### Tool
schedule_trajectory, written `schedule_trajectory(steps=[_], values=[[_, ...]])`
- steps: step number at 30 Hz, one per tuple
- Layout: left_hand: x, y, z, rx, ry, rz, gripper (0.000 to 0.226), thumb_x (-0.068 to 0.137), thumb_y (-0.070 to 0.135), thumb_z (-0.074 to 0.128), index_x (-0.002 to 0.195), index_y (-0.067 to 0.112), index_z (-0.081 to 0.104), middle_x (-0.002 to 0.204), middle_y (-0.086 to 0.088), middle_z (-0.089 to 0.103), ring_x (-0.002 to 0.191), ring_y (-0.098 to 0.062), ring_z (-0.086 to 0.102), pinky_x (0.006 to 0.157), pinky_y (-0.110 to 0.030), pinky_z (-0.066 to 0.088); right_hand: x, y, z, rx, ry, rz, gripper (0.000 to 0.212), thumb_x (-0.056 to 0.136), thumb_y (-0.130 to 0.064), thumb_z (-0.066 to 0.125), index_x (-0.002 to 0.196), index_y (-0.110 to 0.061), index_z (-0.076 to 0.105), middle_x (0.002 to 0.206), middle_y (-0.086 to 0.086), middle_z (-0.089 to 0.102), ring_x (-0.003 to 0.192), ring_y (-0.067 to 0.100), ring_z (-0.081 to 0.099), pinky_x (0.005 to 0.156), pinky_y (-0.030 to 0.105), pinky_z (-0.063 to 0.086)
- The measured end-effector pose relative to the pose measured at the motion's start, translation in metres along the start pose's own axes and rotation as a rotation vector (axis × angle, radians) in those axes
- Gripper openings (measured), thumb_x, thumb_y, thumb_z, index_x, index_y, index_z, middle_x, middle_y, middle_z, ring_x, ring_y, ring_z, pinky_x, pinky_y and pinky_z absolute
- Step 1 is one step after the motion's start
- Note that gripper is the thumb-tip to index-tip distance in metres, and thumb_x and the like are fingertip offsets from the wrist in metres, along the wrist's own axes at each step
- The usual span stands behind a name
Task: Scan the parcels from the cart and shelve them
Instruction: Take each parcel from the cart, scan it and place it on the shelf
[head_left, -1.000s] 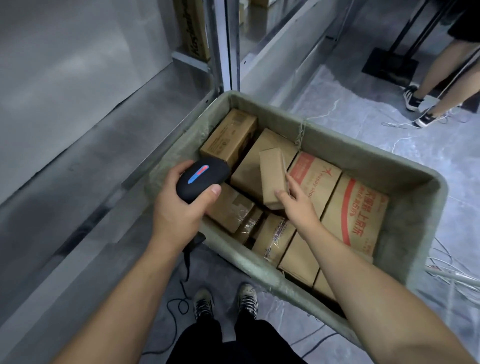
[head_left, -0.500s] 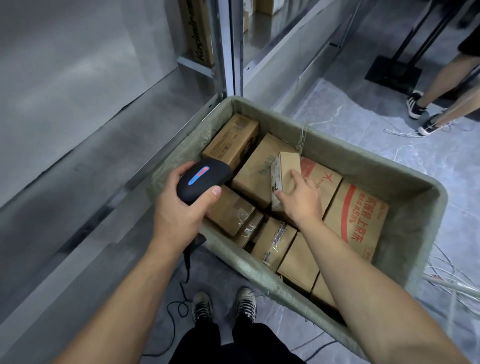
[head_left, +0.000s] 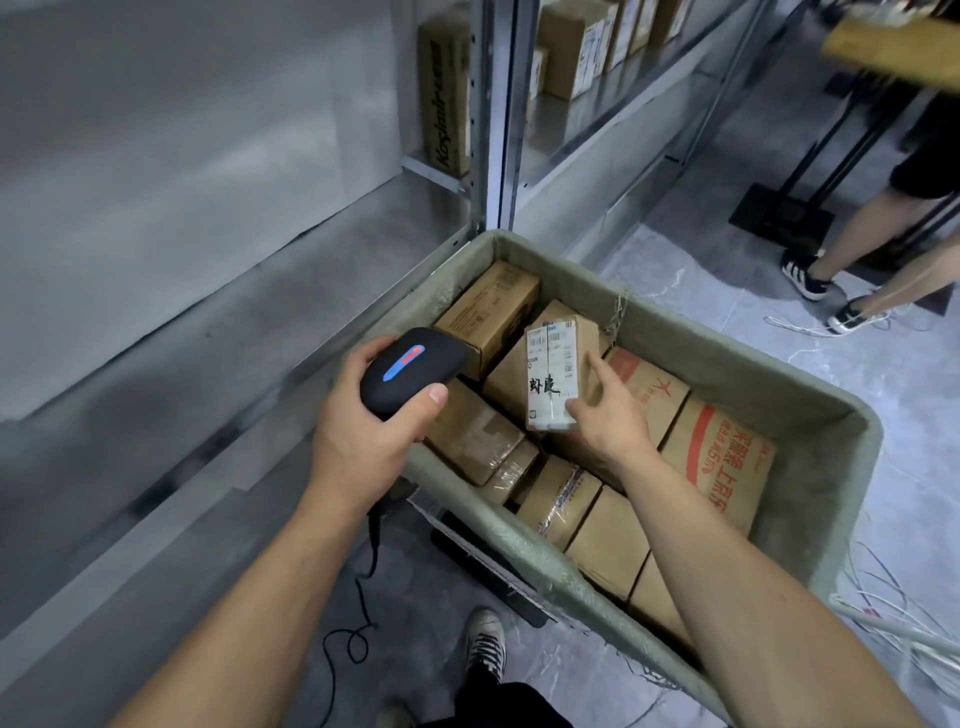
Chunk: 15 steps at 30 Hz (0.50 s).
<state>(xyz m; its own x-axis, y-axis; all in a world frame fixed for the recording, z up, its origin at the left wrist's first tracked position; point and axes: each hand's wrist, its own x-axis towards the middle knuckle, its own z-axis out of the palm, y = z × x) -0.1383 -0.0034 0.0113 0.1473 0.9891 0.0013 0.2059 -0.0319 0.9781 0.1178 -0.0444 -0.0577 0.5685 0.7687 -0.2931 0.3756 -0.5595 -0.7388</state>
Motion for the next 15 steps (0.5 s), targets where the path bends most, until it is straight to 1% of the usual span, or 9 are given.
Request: schedule_trajectory(steps=[1, 3, 4, 6, 8, 10, 12, 13, 15], values=[[-0.003, 0.004, -0.006, -0.013, 0.003, 0.008, 0.073, 0.064, 0.048, 0.081, 0.13, 0.027, 0.058, 0.109, 0.0, 0.071, 0.072, -0.018, 0.067, 0.061, -0.025, 0.056, -0.005, -0.005, 0.002, 0.026, 0.003, -0.023, 0.079, 0.095, -0.011, 0.065, 0.158, -0.035, 0.025, 0.157, 0.001, 0.04, 0.142, 0.025, 0.041, 0.113, 0.038, 0.039], [-0.01, 0.01, -0.019, -0.025, 0.012, 0.029, 0.071, 0.065, 0.046, 0.081, 0.129, 0.027, 0.058, 0.107, 0.003, 0.072, 0.067, -0.013, 0.066, 0.06, -0.021, 0.054, -0.015, -0.017, 0.005, 0.082, -0.002, -0.078, 0.081, 0.095, -0.01, 0.064, 0.158, -0.041, 0.022, 0.158, -0.003, 0.039, 0.144, 0.022, 0.039, 0.109, 0.036, 0.044], [-0.014, 0.012, -0.027, -0.026, 0.018, 0.043, 0.07, 0.064, 0.049, 0.081, 0.128, 0.029, 0.059, 0.107, 0.006, 0.072, 0.068, -0.014, 0.067, 0.063, -0.024, 0.055, -0.022, -0.024, 0.007, 0.105, -0.009, -0.104, 0.082, 0.096, -0.01, 0.063, 0.158, -0.043, 0.02, 0.158, -0.005, 0.038, 0.144, 0.021, 0.038, 0.108, 0.034, 0.044], [-0.021, 0.015, -0.046, -0.012, 0.027, 0.065, 0.071, 0.063, 0.056, 0.078, 0.127, 0.033, 0.058, 0.109, 0.009, 0.072, 0.076, -0.021, 0.07, 0.073, -0.035, 0.059, -0.037, -0.039, 0.013, 0.134, -0.022, -0.158, 0.083, 0.096, -0.011, 0.063, 0.157, -0.045, 0.019, 0.158, -0.007, 0.038, 0.144, 0.02, 0.038, 0.116, 0.041, 0.037], [-0.03, 0.018, -0.066, 0.005, 0.041, 0.083, 0.072, 0.062, 0.059, 0.076, 0.127, 0.035, 0.057, 0.111, 0.008, 0.072, 0.082, -0.024, 0.07, 0.079, -0.039, 0.059, -0.053, -0.051, 0.02, 0.141, -0.034, -0.225, 0.083, 0.095, -0.014, 0.064, 0.156, -0.048, 0.02, 0.158, -0.01, 0.039, 0.143, 0.018, 0.04, 0.118, 0.046, 0.034], [-0.041, 0.022, -0.085, 0.008, 0.052, 0.113, 0.069, 0.063, 0.059, 0.076, 0.126, 0.039, 0.056, 0.11, 0.004, 0.073, 0.082, -0.023, 0.069, 0.079, -0.038, 0.059, -0.07, -0.064, 0.025, 0.134, -0.055, -0.276, 0.081, 0.095, -0.016, 0.063, 0.156, -0.048, 0.02, 0.158, -0.011, 0.039, 0.142, 0.016, 0.041, 0.115, 0.04, 0.036], [-0.052, 0.024, -0.105, 0.015, 0.053, 0.146, 0.067, 0.063, 0.058, 0.076, 0.124, 0.04, 0.057, 0.107, 0.005, 0.073, 0.078, -0.02, 0.068, 0.076, -0.037, 0.06, -0.085, -0.077, 0.03, 0.13, -0.082, -0.32, 0.08, 0.095, -0.017, 0.064, 0.155, -0.05, 0.022, 0.155, -0.011, 0.043, 0.136, 0.014, 0.045, 0.107, 0.032, 0.037], [-0.057, 0.025, -0.115, 0.021, 0.05, 0.161, 0.066, 0.063, 0.057, 0.076, 0.124, 0.04, 0.057, 0.107, 0.007, 0.073, 0.077, -0.018, 0.068, 0.076, -0.038, 0.06, -0.092, -0.084, 0.032, 0.137, -0.098, -0.343, 0.08, 0.094, -0.018, 0.065, 0.153, -0.054, 0.024, 0.152, -0.011, 0.047, 0.133, 0.013, 0.048, 0.108, 0.033, 0.038], [-0.067, 0.027, -0.136, 0.038, 0.046, 0.187, 0.063, 0.064, 0.056, 0.077, 0.122, 0.045, 0.058, 0.107, 0.013, 0.072, 0.077, -0.017, 0.068, 0.08, -0.045, 0.061, -0.106, -0.097, 0.035, 0.123, -0.116, -0.375, 0.077, 0.094, -0.022, 0.066, 0.147, -0.061, 0.027, 0.147, -0.008, 0.053, 0.127, 0.016, 0.053, 0.109, 0.041, 0.043]])
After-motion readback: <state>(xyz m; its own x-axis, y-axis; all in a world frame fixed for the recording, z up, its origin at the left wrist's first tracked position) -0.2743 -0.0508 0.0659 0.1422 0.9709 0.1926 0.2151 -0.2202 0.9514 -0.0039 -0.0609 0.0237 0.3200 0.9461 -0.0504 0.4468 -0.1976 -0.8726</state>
